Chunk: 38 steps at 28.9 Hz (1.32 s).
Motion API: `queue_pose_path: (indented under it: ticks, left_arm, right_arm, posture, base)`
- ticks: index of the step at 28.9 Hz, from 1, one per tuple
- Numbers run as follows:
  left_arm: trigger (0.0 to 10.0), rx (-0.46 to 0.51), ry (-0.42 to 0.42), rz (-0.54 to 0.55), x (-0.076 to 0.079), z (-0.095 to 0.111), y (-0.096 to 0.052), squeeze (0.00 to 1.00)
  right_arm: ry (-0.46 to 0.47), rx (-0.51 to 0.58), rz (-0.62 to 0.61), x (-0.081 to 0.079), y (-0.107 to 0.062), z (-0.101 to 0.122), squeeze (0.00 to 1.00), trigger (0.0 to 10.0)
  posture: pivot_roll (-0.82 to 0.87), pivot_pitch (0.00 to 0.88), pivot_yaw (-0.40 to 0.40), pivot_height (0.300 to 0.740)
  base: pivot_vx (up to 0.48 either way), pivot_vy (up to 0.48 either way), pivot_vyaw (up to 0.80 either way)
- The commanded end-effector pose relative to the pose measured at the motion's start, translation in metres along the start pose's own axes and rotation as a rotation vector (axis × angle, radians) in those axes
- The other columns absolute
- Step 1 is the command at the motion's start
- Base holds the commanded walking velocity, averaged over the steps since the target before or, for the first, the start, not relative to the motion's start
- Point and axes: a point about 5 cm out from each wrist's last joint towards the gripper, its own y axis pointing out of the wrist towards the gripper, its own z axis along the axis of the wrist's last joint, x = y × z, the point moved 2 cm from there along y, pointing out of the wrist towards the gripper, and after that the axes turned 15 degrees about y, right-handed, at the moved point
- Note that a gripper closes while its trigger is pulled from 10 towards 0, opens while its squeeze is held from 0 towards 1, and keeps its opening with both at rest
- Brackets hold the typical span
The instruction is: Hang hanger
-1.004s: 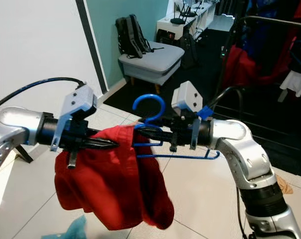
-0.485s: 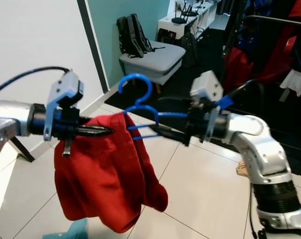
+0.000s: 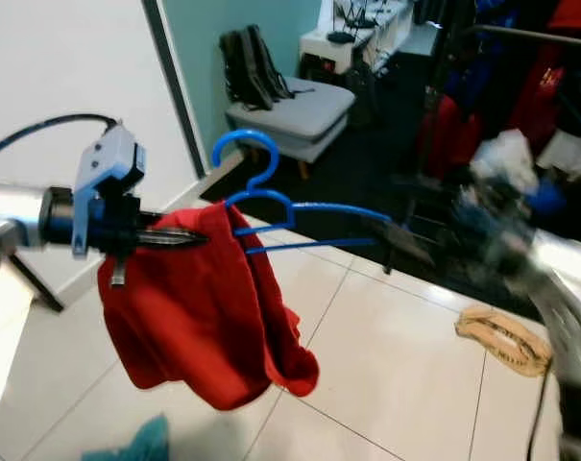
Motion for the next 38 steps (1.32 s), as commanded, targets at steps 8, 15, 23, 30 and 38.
queue_pose_path:
  ticks: [8,15,23,30,38]
  left_arm:
    - [0.0,-0.024,0.138,0.136,-0.036,0.010,-0.020,0.00]
    - [0.0,0.132,0.208,0.189,-0.050,0.041,-0.018,0.00]
    - [10.0,0.288,0.239,0.185,-0.050,0.069,-0.013,0.00]
    - [10.0,0.331,0.258,0.190,-0.053,0.078,-0.006,0.00]
    - [10.0,0.378,0.246,0.219,-0.057,0.090,0.001,0.00]
  right_arm:
    - [0.167,0.138,0.093,-0.014,-0.015,-0.005,0.00,10.0]
    - [0.170,-0.040,-0.090,0.002,0.000,-0.049,0.00,10.0]
    - [0.159,-0.042,-0.193,0.016,0.019,-0.052,0.00,10.0]
    - [0.138,-0.033,-0.225,0.019,0.045,-0.047,0.00,10.0]
    - [0.059,-0.042,-0.135,-0.001,0.070,-0.032,0.00,10.0]
  posture:
    - [0.01,0.031,0.049,0.740]
    - [0.01,0.031,0.049,0.740]
    - [0.01,0.030,0.046,0.740]
    - [0.02,0.026,0.042,0.740]
    - [0.02,0.022,0.039,0.740]
  base:
    - [0.000,0.000,0.00]
    - [0.000,0.000,0.00]
    - [0.000,0.000,0.00]
    - [0.000,0.000,0.00]
    - [0.000,0.000,0.00]
